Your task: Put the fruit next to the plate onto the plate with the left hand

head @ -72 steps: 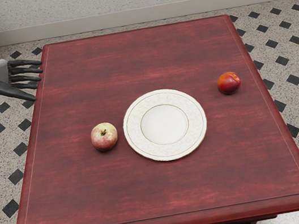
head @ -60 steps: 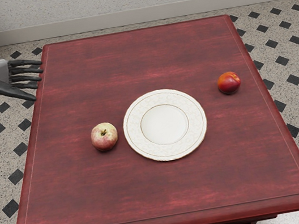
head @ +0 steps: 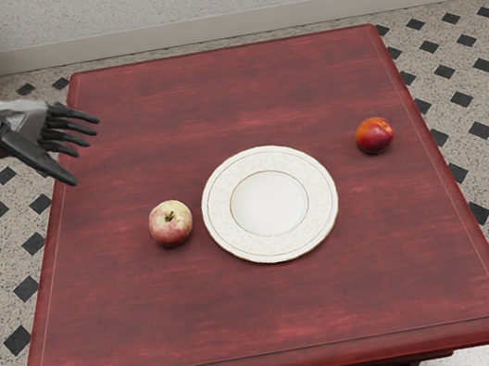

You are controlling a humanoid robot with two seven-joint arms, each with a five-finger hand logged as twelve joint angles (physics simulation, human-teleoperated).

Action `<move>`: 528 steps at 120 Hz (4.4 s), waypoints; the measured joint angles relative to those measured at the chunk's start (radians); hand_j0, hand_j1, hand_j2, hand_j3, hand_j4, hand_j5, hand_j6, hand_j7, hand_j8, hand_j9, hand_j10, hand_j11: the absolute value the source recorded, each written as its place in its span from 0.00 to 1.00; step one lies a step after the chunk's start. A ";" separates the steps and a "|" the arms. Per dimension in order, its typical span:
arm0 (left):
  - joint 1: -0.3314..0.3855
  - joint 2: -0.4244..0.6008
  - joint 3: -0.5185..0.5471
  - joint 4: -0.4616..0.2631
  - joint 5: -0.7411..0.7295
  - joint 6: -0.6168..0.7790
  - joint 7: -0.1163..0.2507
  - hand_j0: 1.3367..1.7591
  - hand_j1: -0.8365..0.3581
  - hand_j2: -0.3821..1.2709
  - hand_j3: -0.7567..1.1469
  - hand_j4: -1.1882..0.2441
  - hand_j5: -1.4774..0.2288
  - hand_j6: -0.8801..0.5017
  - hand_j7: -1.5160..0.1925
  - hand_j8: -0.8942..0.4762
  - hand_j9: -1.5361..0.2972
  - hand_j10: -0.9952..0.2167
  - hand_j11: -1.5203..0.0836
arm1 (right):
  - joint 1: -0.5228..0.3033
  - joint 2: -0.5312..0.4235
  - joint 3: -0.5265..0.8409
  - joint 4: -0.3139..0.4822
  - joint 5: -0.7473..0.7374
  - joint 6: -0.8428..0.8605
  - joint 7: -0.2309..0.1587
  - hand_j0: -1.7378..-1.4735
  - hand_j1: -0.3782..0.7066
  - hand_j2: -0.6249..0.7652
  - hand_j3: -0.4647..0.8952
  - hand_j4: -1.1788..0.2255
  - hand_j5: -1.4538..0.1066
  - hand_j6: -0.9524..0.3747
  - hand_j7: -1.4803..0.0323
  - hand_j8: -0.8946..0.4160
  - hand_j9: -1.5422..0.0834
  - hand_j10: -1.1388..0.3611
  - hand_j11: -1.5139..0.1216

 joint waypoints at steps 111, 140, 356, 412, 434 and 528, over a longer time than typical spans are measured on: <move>-0.760 -0.054 0.732 -0.566 0.055 0.532 0.134 0.76 0.75 0.26 0.40 0.66 0.68 0.46 0.70 0.47 0.67 0.62 0.75 | 0.000 0.000 0.000 0.000 0.000 0.000 0.000 0.30 0.06 0.45 0.34 0.82 0.91 0.70 0.96 0.66 0.93 0.74 0.91; -0.941 -0.181 0.935 -0.715 -0.101 0.647 0.166 0.76 0.75 0.26 0.40 0.66 0.68 0.46 0.70 0.47 0.67 0.62 0.75 | 0.000 0.000 0.000 0.000 0.000 0.000 0.000 0.30 0.06 0.45 0.34 0.82 0.91 0.70 0.96 0.66 0.93 0.74 0.91; -0.902 -0.765 0.963 -0.707 -0.363 0.964 0.359 0.76 0.75 0.26 0.40 0.66 0.68 0.46 0.70 0.48 0.67 0.62 0.75 | 0.000 0.000 0.000 0.000 0.000 0.000 0.000 0.30 0.06 0.45 0.34 0.82 0.91 0.70 0.96 0.66 0.93 0.74 0.91; -0.830 -0.765 0.946 -0.678 -0.363 0.959 0.278 0.76 0.75 0.26 0.40 0.66 0.68 0.46 0.70 0.48 0.67 0.62 0.75 | 0.000 0.000 0.000 0.000 0.000 0.000 0.000 0.30 0.06 0.45 0.34 0.82 0.91 0.70 0.96 0.66 0.93 0.74 0.91; -0.797 -0.765 0.937 -0.676 -0.363 0.953 0.232 0.76 0.75 0.26 0.40 0.66 0.68 0.46 0.70 0.48 0.67 0.62 0.75 | 0.000 0.000 0.000 0.000 0.000 0.000 0.000 0.30 0.06 0.45 0.34 0.82 0.91 0.70 0.96 0.66 0.93 0.74 0.91; -0.633 -0.765 0.949 -0.649 -0.155 1.060 0.212 0.76 0.75 0.26 0.40 0.66 0.68 0.46 0.70 0.47 0.67 0.62 0.75 | 0.000 0.000 0.000 0.000 0.000 0.000 0.000 0.30 0.06 0.45 0.34 0.82 0.91 0.70 0.96 0.66 0.93 0.74 0.91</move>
